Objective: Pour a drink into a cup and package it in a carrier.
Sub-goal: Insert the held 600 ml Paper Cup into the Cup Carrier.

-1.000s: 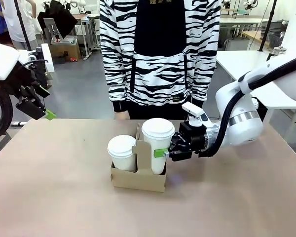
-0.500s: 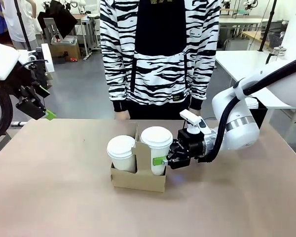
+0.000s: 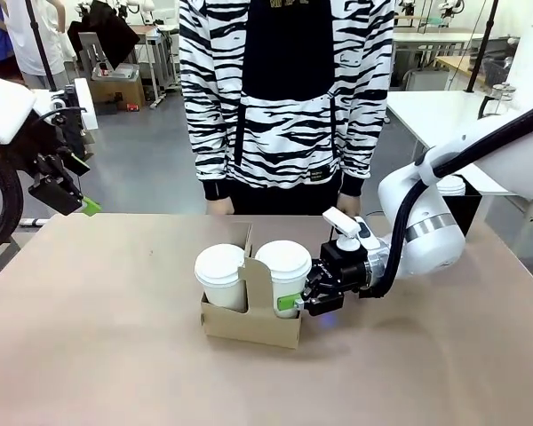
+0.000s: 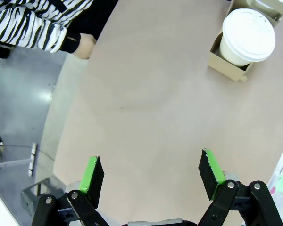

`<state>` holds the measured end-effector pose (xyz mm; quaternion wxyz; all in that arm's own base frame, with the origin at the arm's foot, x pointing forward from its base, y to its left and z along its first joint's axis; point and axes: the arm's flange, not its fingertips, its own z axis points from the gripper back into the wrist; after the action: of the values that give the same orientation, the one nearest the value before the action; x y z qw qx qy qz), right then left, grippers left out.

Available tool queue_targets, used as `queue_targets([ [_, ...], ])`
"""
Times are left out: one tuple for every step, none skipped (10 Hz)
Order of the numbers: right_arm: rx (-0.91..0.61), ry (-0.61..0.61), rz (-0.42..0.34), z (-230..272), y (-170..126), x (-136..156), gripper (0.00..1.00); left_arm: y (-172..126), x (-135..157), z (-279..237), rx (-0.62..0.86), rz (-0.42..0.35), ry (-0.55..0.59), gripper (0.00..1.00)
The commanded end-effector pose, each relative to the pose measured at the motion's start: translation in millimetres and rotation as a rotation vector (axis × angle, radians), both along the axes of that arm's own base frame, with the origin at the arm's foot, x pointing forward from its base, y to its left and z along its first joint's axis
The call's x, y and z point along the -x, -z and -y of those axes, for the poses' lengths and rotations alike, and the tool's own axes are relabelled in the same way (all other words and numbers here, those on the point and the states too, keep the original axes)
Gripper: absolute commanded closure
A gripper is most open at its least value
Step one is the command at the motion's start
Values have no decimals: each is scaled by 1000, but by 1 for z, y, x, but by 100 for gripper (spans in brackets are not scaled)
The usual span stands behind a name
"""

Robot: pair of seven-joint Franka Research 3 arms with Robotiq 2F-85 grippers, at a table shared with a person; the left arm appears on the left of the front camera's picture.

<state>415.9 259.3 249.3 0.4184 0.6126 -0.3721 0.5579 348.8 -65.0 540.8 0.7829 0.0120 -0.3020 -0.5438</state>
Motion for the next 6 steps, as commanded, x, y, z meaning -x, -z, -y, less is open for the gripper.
queue_targets([
  [5, -15, 48, -2, 2, -3, 20, 0, 1, 0, 6, -6, -1, 0],
  [10, -15, 56, -1, 2, -2, 20, 0, 1, 0, 6, -6, -1, 0],
  [18, -12, 68, 0, 1, 0, 0, 0, 1, 0, 6, -6, -1, 0],
  [28, 9, 91, 5, -4, 2, 0, 0, 1, 0, 6, -6, -1, 0],
  [38, 28, 102, 13, -7, 5, 0, 0, 1, 0, 6, -6, -1, 0],
  [58, 40, 107, 20, -9, 6, 0, 0, 1, 0, 6, -6, -1, 0],
])
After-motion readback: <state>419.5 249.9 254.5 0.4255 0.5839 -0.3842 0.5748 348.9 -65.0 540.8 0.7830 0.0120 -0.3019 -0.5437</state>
